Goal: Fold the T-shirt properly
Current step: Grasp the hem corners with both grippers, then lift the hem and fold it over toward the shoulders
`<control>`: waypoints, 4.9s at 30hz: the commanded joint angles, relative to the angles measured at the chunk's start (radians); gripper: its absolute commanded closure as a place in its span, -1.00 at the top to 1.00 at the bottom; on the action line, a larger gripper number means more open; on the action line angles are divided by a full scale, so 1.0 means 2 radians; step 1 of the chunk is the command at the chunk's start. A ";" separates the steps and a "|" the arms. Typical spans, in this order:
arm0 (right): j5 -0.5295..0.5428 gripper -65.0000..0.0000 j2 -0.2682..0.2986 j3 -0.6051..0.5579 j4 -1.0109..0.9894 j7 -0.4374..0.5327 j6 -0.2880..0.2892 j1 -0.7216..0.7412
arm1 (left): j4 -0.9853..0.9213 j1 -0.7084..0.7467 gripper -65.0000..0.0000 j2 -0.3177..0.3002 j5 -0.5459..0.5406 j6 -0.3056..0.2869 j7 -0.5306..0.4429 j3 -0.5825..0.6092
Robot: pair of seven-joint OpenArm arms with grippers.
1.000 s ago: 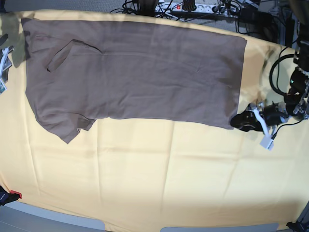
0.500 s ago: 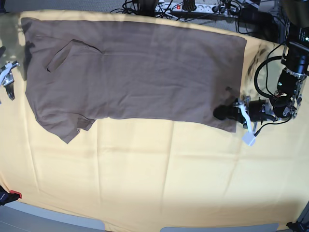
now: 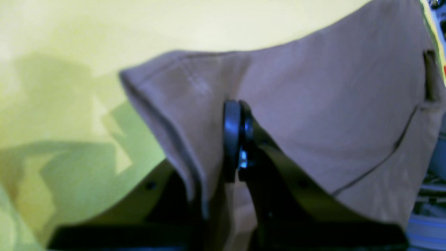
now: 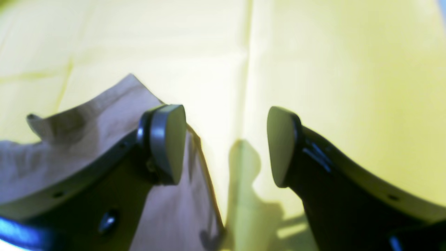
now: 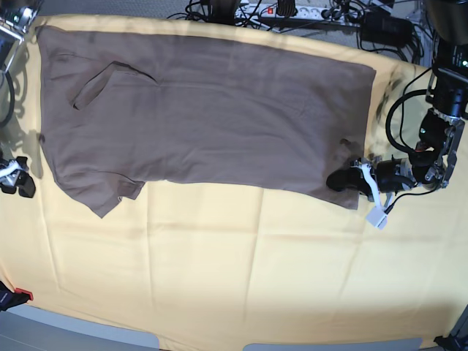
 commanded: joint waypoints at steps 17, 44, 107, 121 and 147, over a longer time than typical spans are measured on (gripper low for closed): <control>0.008 0.03 -0.037 -0.118 -0.124 -0.044 0.011 0.106 | 0.005 -0.011 -1.00 -0.008 -0.009 -0.003 -0.010 -0.005; -0.115 -1.00 -0.034 -0.118 -0.124 0.072 -0.028 0.184 | 0.005 -0.076 -1.00 0.038 0.151 -0.002 -0.141 -0.005; 0.140 -1.00 0.089 -0.119 0.067 -0.209 0.014 -0.043 | 0.140 -0.031 -1.00 -0.032 -0.135 -0.003 0.296 -0.005; 0.193 -1.00 0.102 -0.119 0.067 -0.236 0.014 -0.032 | 0.172 -0.031 -1.00 -0.061 -0.135 -0.002 0.296 -0.005; 0.210 -1.00 0.114 -0.141 0.067 -0.280 0.014 -0.027 | 0.172 -0.029 -1.00 -0.072 -0.135 0.004 0.296 -0.005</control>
